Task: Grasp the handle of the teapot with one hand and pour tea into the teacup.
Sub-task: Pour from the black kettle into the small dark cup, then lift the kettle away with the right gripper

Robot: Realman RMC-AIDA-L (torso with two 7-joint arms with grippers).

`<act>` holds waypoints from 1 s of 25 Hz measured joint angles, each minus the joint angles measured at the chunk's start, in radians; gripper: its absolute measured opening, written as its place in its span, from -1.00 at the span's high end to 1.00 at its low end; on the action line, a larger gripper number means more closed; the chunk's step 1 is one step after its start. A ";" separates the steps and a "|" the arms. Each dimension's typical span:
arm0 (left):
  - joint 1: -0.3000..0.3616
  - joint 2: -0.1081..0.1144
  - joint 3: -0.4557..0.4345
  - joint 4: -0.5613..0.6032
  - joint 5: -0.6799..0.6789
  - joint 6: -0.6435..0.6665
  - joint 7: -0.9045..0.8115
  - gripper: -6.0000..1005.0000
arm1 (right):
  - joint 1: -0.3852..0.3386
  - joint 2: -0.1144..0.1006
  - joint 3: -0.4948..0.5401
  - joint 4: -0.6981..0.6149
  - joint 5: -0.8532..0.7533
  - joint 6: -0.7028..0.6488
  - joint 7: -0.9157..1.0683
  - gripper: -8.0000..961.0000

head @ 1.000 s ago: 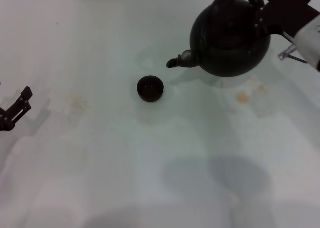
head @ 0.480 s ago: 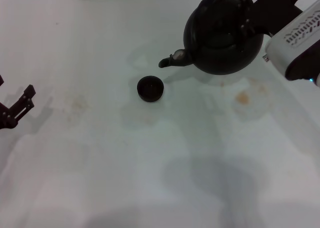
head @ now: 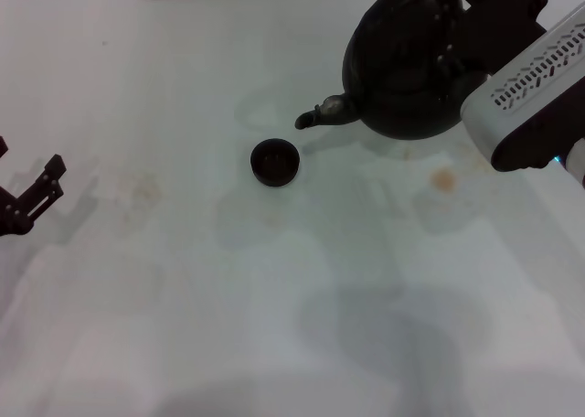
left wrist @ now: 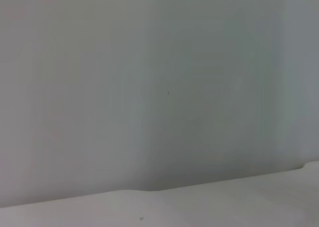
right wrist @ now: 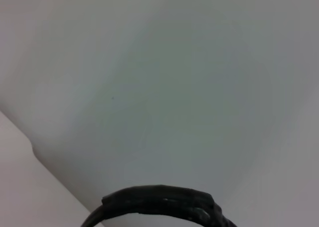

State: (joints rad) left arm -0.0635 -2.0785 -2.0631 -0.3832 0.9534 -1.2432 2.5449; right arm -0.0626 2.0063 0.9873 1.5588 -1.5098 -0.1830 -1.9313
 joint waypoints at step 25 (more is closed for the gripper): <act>-0.012 0.000 0.001 0.000 0.004 0.004 0.000 -0.66 | 0.023 0.005 -0.120 -0.009 0.002 -0.161 -0.086 0.78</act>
State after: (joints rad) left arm -0.0752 -2.0785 -2.0618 -0.3835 0.9579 -1.2387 2.5449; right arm -0.0392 2.0111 0.8676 1.5496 -1.5075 -0.3441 -2.0170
